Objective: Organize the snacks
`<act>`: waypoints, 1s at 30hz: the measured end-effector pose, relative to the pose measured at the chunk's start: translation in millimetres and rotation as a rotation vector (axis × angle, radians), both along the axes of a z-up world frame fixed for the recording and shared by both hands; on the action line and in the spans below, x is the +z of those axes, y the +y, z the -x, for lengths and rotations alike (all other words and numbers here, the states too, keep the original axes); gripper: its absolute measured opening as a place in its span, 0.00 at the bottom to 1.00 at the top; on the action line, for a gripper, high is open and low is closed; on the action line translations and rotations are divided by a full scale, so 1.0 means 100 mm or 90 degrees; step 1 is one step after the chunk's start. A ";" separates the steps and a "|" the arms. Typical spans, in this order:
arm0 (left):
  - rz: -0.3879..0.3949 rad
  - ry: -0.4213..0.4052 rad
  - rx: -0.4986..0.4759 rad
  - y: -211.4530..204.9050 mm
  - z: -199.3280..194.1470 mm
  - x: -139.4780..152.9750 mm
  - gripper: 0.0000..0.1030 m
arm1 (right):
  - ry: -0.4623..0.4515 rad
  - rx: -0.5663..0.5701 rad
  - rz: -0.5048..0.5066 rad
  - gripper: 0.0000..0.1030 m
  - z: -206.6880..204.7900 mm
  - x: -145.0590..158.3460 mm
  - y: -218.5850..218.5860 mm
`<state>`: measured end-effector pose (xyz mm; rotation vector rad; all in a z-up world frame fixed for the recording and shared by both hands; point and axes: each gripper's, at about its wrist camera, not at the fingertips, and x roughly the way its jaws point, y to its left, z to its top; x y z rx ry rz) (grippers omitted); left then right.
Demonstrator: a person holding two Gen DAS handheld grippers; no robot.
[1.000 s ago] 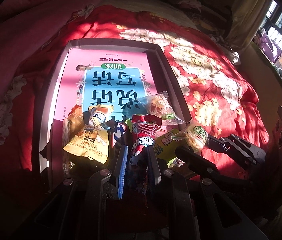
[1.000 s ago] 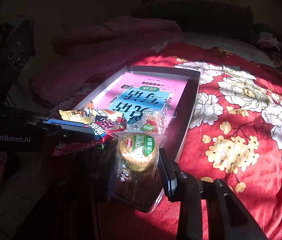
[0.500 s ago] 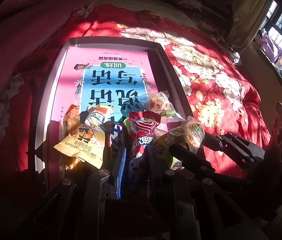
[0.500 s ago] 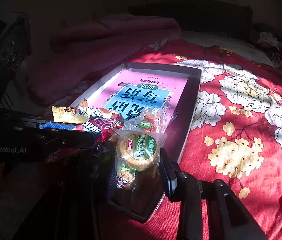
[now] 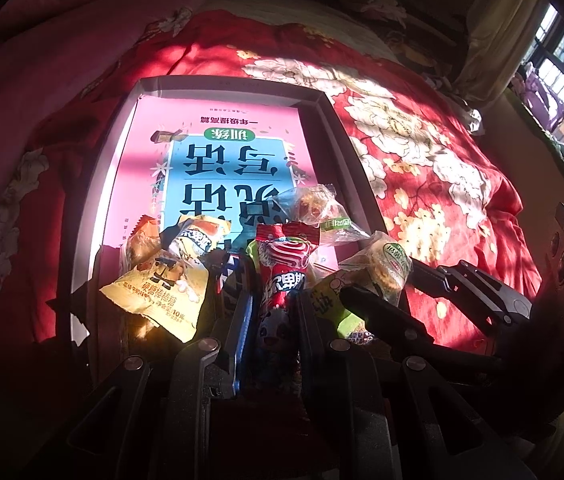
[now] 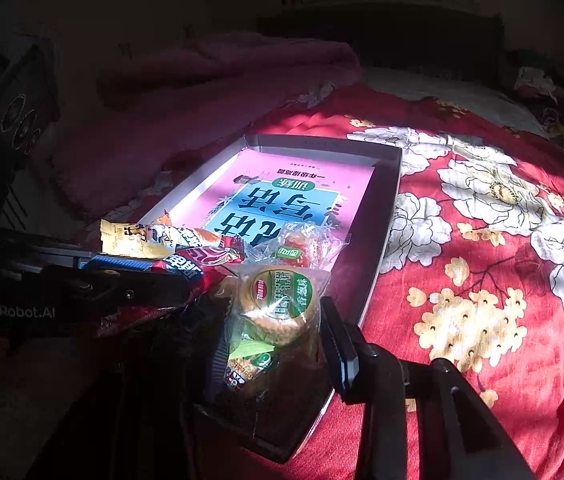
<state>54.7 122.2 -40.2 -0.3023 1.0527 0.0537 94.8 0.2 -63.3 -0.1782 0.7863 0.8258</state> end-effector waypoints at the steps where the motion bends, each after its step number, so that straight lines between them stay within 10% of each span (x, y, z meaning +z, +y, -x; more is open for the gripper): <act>1: -0.001 0.001 0.000 0.00 0.00 0.00 0.20 | 0.000 -0.001 -0.003 0.43 0.00 0.01 -0.01; 30: -0.008 -0.055 0.011 -0.08 0.10 0.38 0.66 | -0.076 -0.064 -0.064 0.73 0.12 0.53 -0.41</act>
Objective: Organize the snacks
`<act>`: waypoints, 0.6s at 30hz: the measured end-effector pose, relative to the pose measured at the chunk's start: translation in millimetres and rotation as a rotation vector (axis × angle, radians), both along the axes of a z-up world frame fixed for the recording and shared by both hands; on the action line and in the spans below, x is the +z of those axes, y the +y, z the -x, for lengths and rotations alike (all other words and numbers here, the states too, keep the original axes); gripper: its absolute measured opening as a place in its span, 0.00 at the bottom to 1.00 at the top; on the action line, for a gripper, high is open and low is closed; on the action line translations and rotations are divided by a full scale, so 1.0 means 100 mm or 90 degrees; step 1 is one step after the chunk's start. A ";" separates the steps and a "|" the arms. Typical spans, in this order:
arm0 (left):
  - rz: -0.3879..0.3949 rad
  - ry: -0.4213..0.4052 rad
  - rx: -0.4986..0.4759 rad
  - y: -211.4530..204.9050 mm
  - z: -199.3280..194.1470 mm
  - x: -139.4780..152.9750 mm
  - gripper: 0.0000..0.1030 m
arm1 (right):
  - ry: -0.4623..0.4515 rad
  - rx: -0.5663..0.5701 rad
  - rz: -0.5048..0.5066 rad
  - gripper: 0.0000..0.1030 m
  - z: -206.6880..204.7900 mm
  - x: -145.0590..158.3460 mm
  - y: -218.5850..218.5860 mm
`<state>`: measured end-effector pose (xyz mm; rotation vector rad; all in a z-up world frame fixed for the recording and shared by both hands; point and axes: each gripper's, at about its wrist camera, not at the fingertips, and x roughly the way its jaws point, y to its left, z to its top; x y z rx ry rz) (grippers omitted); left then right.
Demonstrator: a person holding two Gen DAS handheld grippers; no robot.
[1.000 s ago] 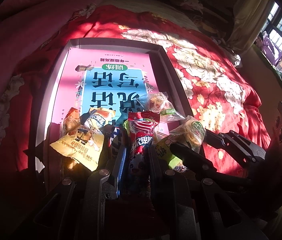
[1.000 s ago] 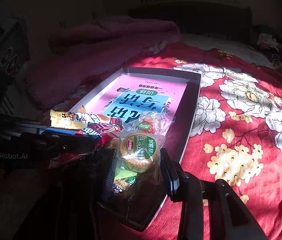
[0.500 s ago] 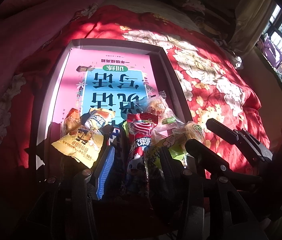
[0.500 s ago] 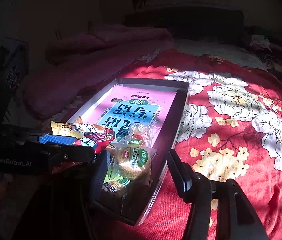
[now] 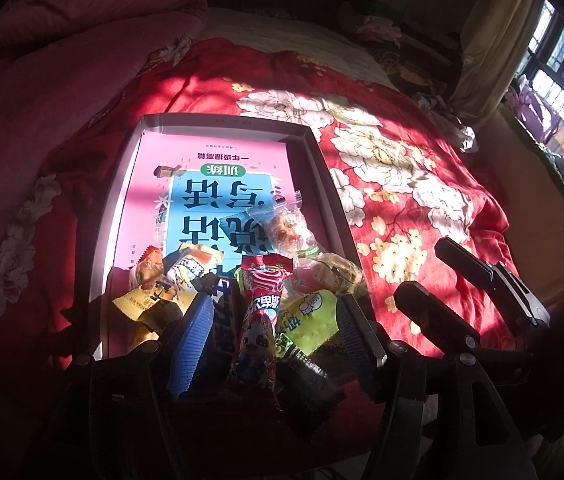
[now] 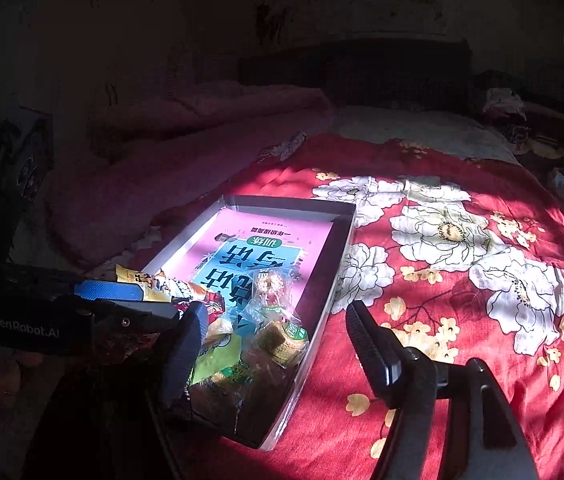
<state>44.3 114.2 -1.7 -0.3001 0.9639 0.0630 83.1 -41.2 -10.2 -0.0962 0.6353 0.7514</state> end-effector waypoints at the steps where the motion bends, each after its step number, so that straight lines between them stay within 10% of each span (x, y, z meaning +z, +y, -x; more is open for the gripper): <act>1: -0.002 -0.008 0.001 -0.01 0.02 0.05 0.69 | -0.004 -0.002 -0.004 0.74 0.02 0.04 -0.02; 18: -0.057 -0.012 0.041 -0.22 0.87 0.28 0.77 | 0.016 -0.007 0.011 0.94 0.64 0.47 -0.32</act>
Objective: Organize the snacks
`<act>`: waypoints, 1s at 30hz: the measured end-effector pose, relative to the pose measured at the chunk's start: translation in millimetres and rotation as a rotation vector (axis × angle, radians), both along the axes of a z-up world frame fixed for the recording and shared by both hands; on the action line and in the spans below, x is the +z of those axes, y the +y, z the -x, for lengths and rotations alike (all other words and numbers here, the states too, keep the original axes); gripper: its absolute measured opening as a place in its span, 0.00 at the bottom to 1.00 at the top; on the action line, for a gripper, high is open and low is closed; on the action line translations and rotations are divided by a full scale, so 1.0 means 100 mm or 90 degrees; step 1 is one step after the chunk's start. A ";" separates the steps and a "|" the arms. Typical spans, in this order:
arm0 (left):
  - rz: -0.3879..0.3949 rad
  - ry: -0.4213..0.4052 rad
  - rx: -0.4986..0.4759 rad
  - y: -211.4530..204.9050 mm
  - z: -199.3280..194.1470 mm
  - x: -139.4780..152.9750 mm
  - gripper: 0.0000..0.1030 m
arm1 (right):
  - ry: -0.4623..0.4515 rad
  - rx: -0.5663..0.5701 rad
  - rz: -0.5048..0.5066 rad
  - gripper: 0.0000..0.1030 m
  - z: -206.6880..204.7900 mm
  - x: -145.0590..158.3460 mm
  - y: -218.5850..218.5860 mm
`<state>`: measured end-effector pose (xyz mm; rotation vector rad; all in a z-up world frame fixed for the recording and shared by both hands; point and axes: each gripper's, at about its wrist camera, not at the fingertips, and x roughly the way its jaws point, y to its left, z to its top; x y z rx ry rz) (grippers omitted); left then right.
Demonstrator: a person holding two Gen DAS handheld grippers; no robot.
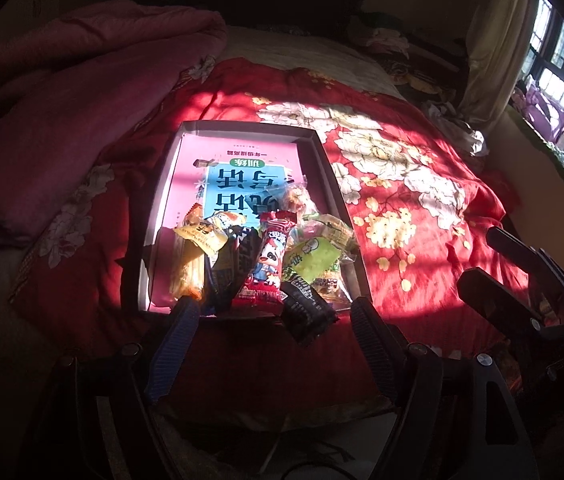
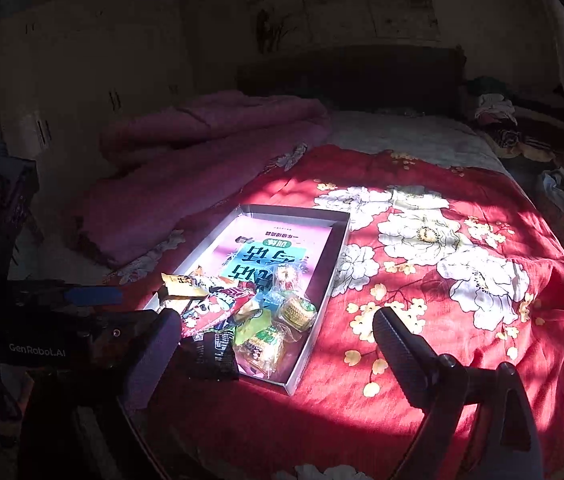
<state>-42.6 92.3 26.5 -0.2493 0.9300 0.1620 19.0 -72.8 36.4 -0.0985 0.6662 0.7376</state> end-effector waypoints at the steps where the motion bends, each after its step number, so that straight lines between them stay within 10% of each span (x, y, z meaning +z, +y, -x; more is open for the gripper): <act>1: -0.001 0.003 0.004 -0.01 0.07 -0.02 0.77 | 0.008 0.001 -0.002 0.95 0.04 -0.01 -0.01; 30: -0.009 0.004 0.009 -0.19 0.30 -0.09 0.77 | 0.022 -0.028 0.040 0.98 0.41 -0.13 -0.13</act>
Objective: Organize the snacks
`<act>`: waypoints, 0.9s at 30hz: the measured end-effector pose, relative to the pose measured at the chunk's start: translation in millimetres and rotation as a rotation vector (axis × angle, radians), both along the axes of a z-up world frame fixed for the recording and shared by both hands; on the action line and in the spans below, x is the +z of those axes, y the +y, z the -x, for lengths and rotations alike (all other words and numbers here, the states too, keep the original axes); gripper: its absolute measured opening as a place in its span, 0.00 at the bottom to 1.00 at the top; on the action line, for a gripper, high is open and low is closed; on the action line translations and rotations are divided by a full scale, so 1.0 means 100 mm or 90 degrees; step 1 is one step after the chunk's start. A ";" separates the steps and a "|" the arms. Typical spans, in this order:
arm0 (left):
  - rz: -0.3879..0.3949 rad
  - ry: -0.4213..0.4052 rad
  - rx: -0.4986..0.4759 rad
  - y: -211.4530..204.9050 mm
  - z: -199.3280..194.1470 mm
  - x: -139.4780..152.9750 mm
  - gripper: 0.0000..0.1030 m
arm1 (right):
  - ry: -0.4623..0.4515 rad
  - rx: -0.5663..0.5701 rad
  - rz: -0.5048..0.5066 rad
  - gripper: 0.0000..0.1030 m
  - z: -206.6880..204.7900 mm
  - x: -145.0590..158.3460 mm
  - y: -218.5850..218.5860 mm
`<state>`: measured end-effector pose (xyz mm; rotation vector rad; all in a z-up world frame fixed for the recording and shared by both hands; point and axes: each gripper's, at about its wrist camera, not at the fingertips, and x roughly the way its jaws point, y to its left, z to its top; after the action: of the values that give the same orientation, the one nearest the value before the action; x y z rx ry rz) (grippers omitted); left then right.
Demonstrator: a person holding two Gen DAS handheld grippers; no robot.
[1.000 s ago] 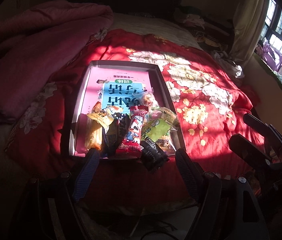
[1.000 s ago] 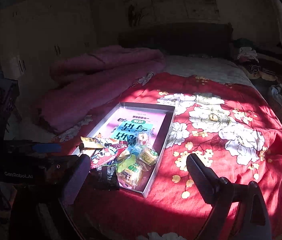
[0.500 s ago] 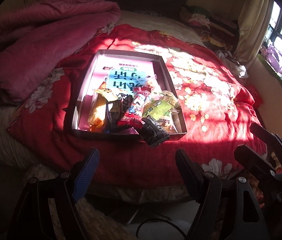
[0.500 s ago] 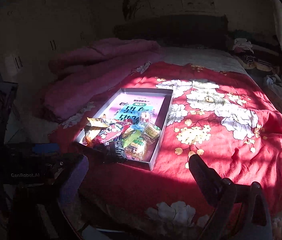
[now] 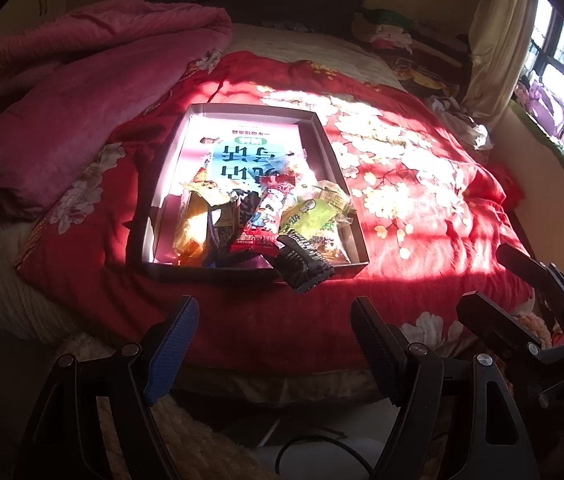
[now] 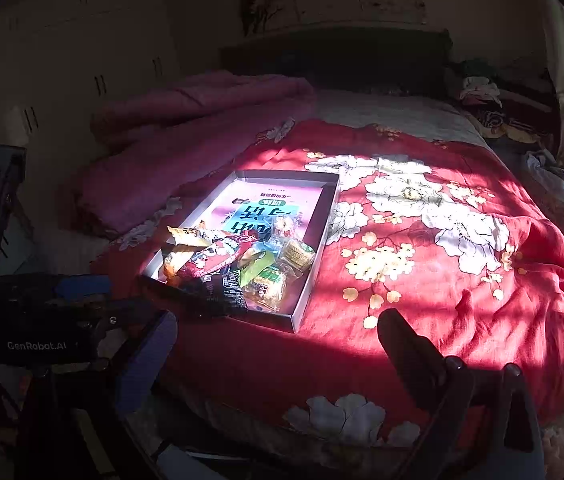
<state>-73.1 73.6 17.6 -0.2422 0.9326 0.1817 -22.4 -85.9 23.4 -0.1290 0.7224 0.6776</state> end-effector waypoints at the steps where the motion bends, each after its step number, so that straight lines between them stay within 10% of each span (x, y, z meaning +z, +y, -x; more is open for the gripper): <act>1: 0.001 0.001 0.000 0.00 0.00 0.00 0.77 | -0.001 0.001 0.001 0.98 0.01 0.00 0.00; 27: -0.018 0.004 -0.009 0.02 0.04 0.03 0.77 | -0.004 0.007 0.002 0.98 0.04 0.01 0.05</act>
<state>-76.9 75.2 20.1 -0.2093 0.9367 0.1822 -25.9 -80.5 24.7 -0.1385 0.7166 0.6868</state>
